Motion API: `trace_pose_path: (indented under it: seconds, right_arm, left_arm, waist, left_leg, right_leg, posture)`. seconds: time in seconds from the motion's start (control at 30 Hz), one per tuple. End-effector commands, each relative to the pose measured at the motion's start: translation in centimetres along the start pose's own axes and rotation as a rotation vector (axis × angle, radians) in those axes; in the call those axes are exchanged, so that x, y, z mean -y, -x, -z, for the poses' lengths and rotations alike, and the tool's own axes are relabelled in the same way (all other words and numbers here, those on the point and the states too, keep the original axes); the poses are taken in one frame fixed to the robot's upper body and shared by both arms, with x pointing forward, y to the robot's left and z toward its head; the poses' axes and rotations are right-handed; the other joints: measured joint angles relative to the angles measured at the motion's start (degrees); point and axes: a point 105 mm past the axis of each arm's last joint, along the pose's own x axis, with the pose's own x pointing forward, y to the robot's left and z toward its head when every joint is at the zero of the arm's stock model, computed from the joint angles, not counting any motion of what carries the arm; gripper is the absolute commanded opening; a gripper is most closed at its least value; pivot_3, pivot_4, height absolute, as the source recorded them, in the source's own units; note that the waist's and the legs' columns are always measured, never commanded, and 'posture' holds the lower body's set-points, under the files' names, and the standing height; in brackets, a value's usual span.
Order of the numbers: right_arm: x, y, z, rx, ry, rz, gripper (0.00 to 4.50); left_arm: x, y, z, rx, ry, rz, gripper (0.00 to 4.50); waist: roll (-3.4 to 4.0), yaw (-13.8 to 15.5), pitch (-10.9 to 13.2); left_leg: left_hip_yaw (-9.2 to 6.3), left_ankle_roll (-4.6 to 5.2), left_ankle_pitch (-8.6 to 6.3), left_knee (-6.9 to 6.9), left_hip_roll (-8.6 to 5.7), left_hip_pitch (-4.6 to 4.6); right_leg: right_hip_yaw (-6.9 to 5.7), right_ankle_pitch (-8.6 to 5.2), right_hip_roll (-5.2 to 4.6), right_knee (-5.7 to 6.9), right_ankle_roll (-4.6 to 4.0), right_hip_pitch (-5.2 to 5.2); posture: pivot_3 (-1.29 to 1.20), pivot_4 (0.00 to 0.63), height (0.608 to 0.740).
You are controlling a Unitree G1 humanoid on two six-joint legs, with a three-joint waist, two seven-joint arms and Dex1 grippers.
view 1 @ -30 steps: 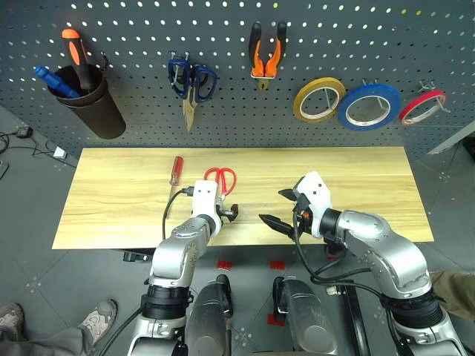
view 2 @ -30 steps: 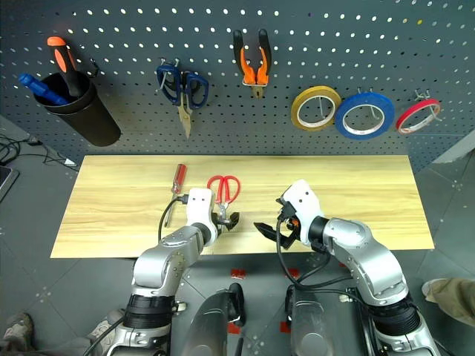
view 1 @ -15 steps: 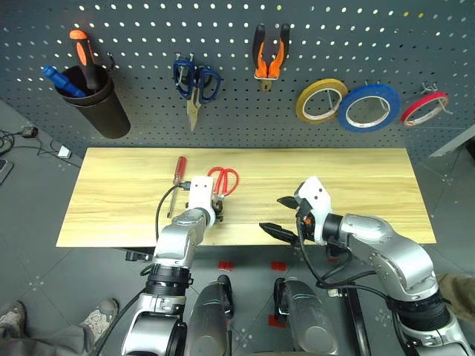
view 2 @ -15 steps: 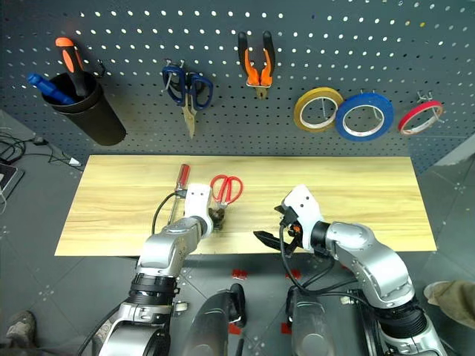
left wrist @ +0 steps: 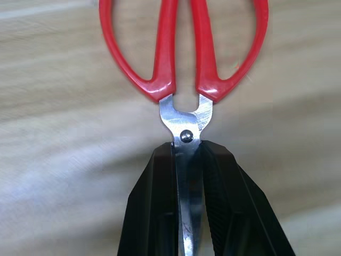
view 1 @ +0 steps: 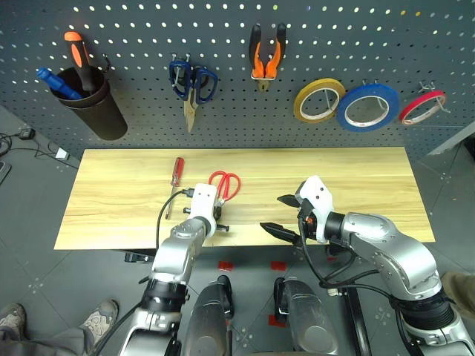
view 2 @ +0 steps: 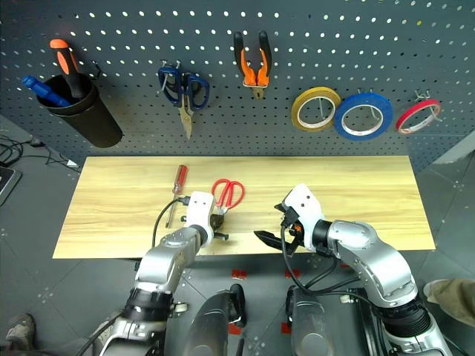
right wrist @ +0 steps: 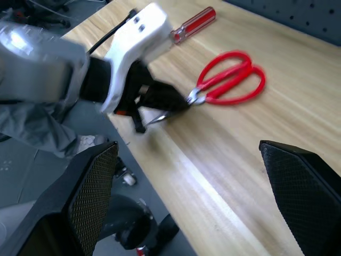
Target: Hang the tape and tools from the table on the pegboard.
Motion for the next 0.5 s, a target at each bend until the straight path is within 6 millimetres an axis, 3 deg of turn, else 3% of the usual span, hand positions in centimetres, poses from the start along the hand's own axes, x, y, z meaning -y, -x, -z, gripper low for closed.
trace_pose_path:
  seconds: [0.03, 0.17, 0.3, 0.5]
  right_arm:
    - [0.4, 0.6, -2.6, 0.113, 0.217, 0.111, 4.50]
    - [0.1, 1.1, -4.6, 0.240, 0.351, 0.165, 4.50]
    - [-0.1, 1.8, -5.8, 0.336, 0.394, 0.200, 4.50]
    - [1.0, 2.5, -6.1, 0.366, 0.431, 0.252, 4.50]
  left_arm:
    - [1.5, 3.0, -4.1, 0.254, -0.077, 0.065, 0.34]
    - [2.0, 6.7, -6.7, 0.461, -0.228, 0.073, 0.34]
    - [-0.1, 10.5, -9.7, 0.657, -0.425, -0.095, 0.34]
    - [-2.0, 13.9, -11.7, 0.770, -0.513, -0.252, 0.34]
  waist:
    - [-0.02, -0.05, 0.02]
    - [-0.02, -0.03, 0.02]
    - [-0.02, -0.14, 0.02]
    - [-0.02, -0.10, 0.02]
  left_leg:
    - [0.01, 0.00, 0.00, -0.01, 0.00, -0.04]
    - [0.03, -0.01, 0.00, -0.12, 0.01, -0.05]
    - [0.05, -0.02, -0.01, -0.17, 0.02, -0.05]
    - [0.05, 0.02, -0.03, -0.14, 0.00, -0.06]
  right_leg:
    - [0.01, 0.00, 0.00, -0.02, 0.00, -0.04]
    - [0.03, 0.00, 0.01, -0.13, 0.00, -0.07]
    - [0.04, -0.01, 0.03, -0.20, 0.00, -0.07]
    - [0.03, 0.00, 0.01, -0.23, 0.01, -0.04]
  posture:
    - [-0.20, 0.365, 0.740]
    - [-0.20, 0.361, 0.740]
    - [-0.20, 0.358, 0.740]
    - [-0.19, 0.347, 0.740]
